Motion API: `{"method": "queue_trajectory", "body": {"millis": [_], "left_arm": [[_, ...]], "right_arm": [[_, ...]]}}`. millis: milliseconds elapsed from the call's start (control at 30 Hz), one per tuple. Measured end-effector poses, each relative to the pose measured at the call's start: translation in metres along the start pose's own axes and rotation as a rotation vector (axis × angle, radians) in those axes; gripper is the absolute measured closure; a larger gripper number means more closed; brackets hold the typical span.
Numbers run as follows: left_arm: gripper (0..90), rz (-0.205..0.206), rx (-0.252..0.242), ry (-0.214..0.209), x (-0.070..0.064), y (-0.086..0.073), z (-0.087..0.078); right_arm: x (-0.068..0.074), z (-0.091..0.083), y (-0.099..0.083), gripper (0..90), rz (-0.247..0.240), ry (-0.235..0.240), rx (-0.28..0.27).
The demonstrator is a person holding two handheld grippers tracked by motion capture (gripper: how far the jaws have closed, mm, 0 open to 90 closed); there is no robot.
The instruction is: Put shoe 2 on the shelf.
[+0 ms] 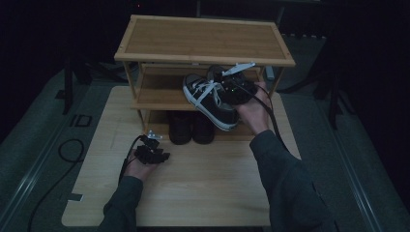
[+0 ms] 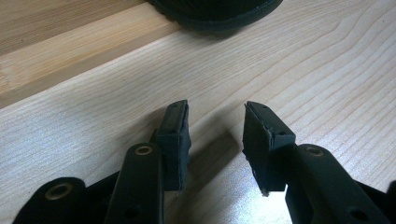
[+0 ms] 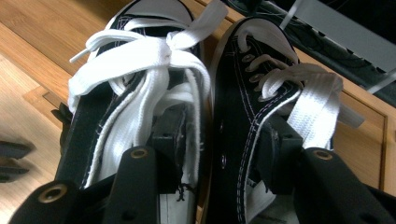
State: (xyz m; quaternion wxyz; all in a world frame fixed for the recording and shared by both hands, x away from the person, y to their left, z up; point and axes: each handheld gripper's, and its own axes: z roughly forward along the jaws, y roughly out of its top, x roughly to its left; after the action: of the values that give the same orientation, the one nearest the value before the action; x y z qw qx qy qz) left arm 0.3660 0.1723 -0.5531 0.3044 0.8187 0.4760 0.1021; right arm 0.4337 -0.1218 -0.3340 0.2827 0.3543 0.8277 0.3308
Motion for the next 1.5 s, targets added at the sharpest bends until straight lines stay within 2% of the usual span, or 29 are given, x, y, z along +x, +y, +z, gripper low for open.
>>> {"method": "queue_trajectory", "body": {"millis": [67,200,367,467,767,867,1200,1500], "left_arm": [[61.0,-0.01,-0.01,-0.002,-0.001,0.0,0.001],[60.9,-0.009,-0.012,-0.001,-0.001,-0.001,0.001],[60.9,-0.009,-0.012,0.0,-0.001,0.0,0.001],[60.9,-0.01,-0.011,0.0,-0.001,0.0,0.001],[60.9,-0.01,-0.012,-0.003,0.0,-0.001,0.0],[60.9,-0.009,-0.01,-0.001,0.0,-0.001,0.0],[60.7,-0.01,-0.011,-0.003,0.0,-0.001,0.0],[60.8,-0.014,-0.013,-0.008,0.0,-0.001,0.0]], "right_arm": [[0.0,0.0,0.0,55.6,-0.003,-0.008,0.001],[-0.001,-0.002,0.0,56.0,0.036,-0.022,-0.015],[0.001,-0.003,-0.001,55.5,0.059,-0.032,-0.025],[-0.001,-0.004,-0.001,55.1,0.084,-0.023,-0.027],[-0.005,-0.007,0.0,55.2,0.101,0.016,-0.018],[-0.009,-0.012,0.001,56.8,0.138,0.037,-0.027],[-0.011,-0.013,0.0,56.8,0.122,0.05,-0.022],[-0.008,-0.018,0.001,58.0,0.107,0.015,-0.03]]}}
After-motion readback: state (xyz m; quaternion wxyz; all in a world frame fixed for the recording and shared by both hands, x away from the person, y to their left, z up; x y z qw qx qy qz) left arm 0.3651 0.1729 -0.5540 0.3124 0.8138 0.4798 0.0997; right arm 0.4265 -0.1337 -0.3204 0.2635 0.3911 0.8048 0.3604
